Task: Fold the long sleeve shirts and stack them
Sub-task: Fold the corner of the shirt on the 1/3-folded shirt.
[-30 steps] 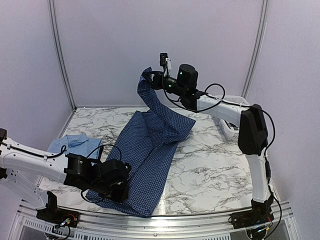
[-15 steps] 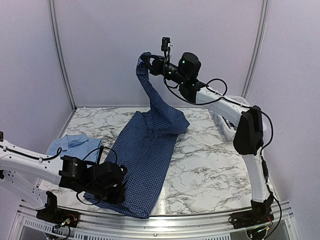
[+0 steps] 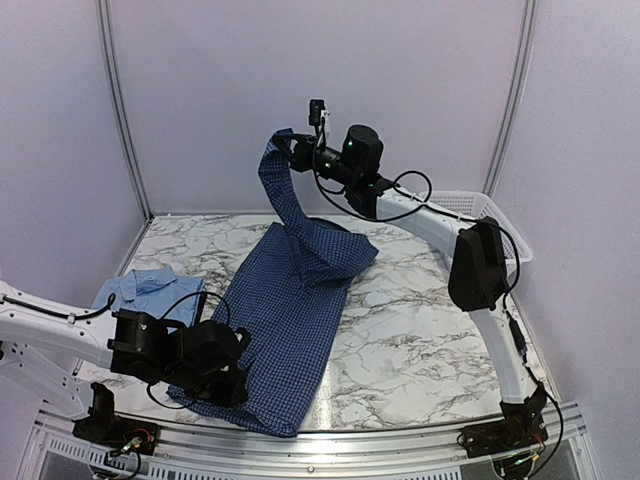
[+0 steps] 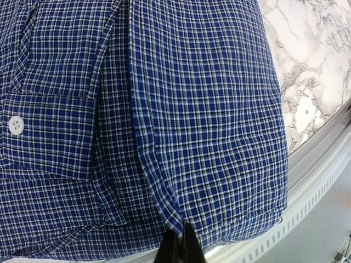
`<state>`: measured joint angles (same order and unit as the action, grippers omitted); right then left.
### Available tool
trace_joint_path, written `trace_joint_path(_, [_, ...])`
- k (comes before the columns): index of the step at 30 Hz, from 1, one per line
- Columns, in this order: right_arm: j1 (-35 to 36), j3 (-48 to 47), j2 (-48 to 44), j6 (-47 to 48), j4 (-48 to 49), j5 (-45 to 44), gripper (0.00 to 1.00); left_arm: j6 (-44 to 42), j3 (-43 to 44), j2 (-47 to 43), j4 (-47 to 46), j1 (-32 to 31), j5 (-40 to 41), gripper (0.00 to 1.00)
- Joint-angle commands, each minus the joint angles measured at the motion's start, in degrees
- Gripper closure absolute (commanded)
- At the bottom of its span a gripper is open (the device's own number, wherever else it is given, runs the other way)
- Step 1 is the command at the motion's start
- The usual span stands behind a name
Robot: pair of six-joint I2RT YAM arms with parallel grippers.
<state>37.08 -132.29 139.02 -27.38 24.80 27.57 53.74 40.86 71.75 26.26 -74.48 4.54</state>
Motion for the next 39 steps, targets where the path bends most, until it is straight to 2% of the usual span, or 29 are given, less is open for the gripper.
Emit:
trace_joint_path(1, [0.6,-3.51,-0.13,0.06,2.84,0.95,1.0,0.14,-0.25,0.61,3.38,-0.6,-1.03,1.0])
trace_joint_path(10, [0.59,-3.51,-0.46,-2.3,5.09,3.06,1.0,0.8,-0.45,3.09,3.63,-2.44,-2.03,1.0])
trace_joint_path(17, [0.6,-4.57,-1.4,-2.29,5.61,2.47,1.0,2.86,-0.67,0.51,6.24,-2.44,0.74,1.0])
trace_joint_path(25, [0.61,-4.81,0.96,-4.44,5.76,3.7,1.0,4.19,-1.27,1.83,7.58,-2.5,1.35,1.0])
trace_joint_path(34, [0.62,-0.71,4.66,-7.04,5.48,5.91,1.0,4.98,-0.67,4.86,7.57,-2.46,2.62,1.0])
trace_joint_path(37, [0.63,-0.71,6.16,-8.03,4.12,7.15,1.0,4.83,-0.16,5.37,7.52,-2.45,2.77,0.9])
trace_joint_path(39, [0.73,0.14,6.31,-8.49,3.42,8.21,1.0,4.8,0.5,4.77,7.64,-2.46,3.74,0.75])
